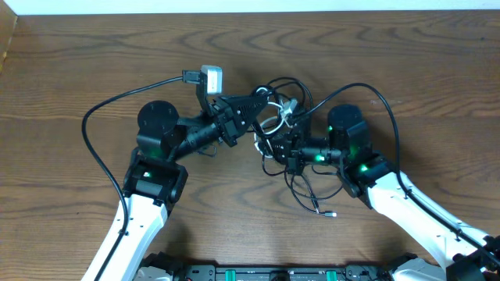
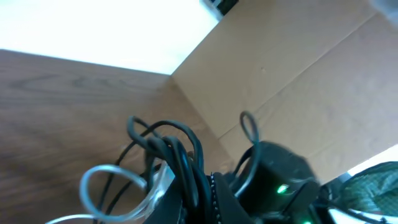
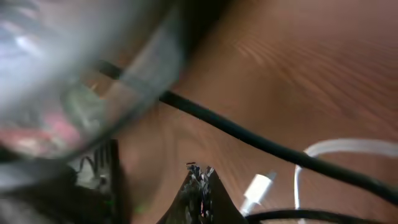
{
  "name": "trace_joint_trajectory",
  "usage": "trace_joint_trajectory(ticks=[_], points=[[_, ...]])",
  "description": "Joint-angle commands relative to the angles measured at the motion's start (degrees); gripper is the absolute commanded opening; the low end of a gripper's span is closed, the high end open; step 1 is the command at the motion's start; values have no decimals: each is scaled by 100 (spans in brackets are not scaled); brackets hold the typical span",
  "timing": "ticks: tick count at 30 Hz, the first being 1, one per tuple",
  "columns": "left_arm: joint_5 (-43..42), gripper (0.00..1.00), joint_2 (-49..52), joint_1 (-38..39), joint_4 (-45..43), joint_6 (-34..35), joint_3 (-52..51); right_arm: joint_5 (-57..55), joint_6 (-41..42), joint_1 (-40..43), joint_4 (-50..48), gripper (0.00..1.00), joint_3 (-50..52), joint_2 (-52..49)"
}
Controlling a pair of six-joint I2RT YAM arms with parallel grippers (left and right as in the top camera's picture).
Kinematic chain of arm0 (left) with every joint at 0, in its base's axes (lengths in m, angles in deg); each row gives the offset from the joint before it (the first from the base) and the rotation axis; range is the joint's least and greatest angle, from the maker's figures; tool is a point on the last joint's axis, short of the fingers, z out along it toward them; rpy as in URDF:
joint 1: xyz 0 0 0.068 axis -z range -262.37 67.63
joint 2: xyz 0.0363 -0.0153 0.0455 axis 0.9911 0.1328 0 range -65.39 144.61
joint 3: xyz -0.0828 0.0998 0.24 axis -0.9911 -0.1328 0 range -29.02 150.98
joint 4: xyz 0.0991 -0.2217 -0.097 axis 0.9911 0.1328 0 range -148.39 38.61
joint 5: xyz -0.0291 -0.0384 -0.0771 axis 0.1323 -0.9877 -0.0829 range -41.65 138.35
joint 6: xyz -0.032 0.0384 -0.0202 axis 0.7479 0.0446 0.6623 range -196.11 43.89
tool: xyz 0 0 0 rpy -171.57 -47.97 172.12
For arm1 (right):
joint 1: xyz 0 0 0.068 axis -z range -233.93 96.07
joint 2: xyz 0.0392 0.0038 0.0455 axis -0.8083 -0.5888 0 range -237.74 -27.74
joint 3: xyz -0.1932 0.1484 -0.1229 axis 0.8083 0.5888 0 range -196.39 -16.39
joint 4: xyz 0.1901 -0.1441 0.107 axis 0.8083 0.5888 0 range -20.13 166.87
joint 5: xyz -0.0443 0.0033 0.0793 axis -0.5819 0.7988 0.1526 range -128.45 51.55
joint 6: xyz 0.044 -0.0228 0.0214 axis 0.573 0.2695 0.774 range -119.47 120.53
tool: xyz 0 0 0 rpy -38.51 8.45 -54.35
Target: Untangle cables
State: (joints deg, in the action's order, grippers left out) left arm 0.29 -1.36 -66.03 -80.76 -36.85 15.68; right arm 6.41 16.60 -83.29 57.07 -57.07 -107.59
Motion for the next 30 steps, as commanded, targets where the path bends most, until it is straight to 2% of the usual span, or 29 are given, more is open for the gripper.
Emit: trace_joint_trajectory(ticks=[1,13,18,30], points=[[-372,8,-11,20,-450,503,74,-931,-223,-72,273,1,-39,28],[-560,8,-59,20,-1154,1174,74,-3316,-219,57,1456,1,-39,22],[-702,8,-179,20,-1510,1255,74,-3403,-197,378,1655,1,-39,22],[-697,8,-258,7,-1502,1102,74,-3333,83,850,2122,1,-39,24]])
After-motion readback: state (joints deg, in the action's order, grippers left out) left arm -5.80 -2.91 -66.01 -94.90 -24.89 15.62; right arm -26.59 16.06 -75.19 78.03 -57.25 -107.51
